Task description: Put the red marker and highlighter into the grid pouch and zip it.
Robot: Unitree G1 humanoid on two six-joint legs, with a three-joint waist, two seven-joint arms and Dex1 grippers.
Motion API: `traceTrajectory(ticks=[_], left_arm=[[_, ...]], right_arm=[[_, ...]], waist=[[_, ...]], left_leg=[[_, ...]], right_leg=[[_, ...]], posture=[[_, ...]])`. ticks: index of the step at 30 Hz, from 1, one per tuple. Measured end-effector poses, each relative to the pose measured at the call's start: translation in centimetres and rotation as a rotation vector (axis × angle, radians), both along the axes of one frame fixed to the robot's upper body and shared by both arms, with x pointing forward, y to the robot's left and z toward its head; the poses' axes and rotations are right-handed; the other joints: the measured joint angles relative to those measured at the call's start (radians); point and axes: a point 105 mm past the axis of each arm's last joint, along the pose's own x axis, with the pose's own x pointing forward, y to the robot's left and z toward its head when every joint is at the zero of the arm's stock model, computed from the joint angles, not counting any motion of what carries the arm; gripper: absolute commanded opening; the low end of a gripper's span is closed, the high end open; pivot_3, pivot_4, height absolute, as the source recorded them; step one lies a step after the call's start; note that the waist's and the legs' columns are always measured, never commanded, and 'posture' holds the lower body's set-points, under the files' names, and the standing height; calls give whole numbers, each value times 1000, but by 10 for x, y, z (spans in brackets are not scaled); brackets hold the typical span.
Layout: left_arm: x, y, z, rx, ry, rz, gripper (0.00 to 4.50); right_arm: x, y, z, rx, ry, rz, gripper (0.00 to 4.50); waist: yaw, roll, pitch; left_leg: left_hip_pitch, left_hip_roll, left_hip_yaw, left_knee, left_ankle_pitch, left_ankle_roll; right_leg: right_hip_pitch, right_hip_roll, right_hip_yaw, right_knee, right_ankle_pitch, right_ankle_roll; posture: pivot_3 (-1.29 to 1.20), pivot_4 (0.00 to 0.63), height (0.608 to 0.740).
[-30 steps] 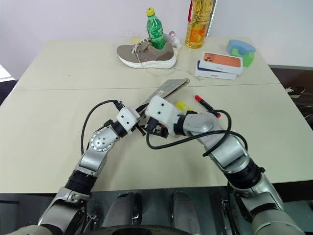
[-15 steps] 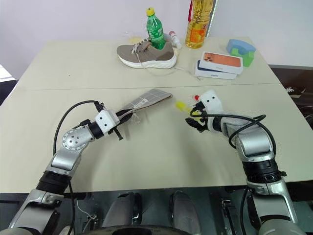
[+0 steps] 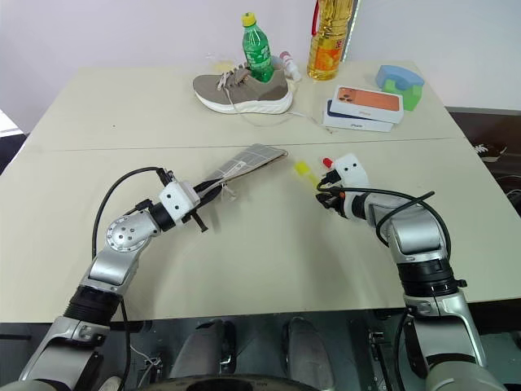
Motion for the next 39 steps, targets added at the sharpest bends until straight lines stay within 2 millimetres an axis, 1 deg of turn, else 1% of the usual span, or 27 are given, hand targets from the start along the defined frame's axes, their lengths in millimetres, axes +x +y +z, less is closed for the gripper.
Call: traceTrajectory(ticks=[4,5,9,12,16,21,27,39], left_arm=[[1,3,2,-11,-6,17,0],[2,3,2,-12,-6,18,0],[3,6,4,-18,-10,28,0],[5,6,5,-28,-10,32,0],[5,4,4,-41,-6,28,0],[4,0,5,-65,-2,18,0],[1,-2,5,-74,1,2,0],[-2,-4,5,-83,12,-14,0]], right_arm=[[-12,1,23,-130,-129,121,836],[-17,3,29,-135,-152,149,836],[-36,12,43,-117,-193,241,836],[-43,19,53,-102,-217,279,836],[-45,22,53,-93,-211,282,836],[-37,26,58,-80,-223,259,836],[-32,26,55,-68,-204,238,836],[-31,25,52,-65,-188,232,836]], waist=[[1,0,0],[1,0,0],[-1,0,0],[0,0,0],[1,0,0],[0,0,0],[1,0,0],[1,0,0]], left_leg=[[0,0,0,0,0,0],[0,0,0,0,0,0],[0,0,0,0,0,0],[1,0,-1,0,0,0],[1,0,0,1,0,0],[1,0,-1,1,0,0],[1,0,0,1,0,0],[1,0,-1,1,0,0]], right_leg=[[0,0,0,0,0,0],[0,0,0,0,0,0],[0,0,0,0,0,0],[1,0,0,0,0,0],[1,0,0,0,0,0],[1,0,0,0,0,0],[1,0,0,0,0,0],[1,0,0,0,0,0]], posture=[[0,150,740],[0,150,740],[0,150,740],[0,150,740],[0,150,740],[0,150,740],[0,150,740],[0,150,740]])
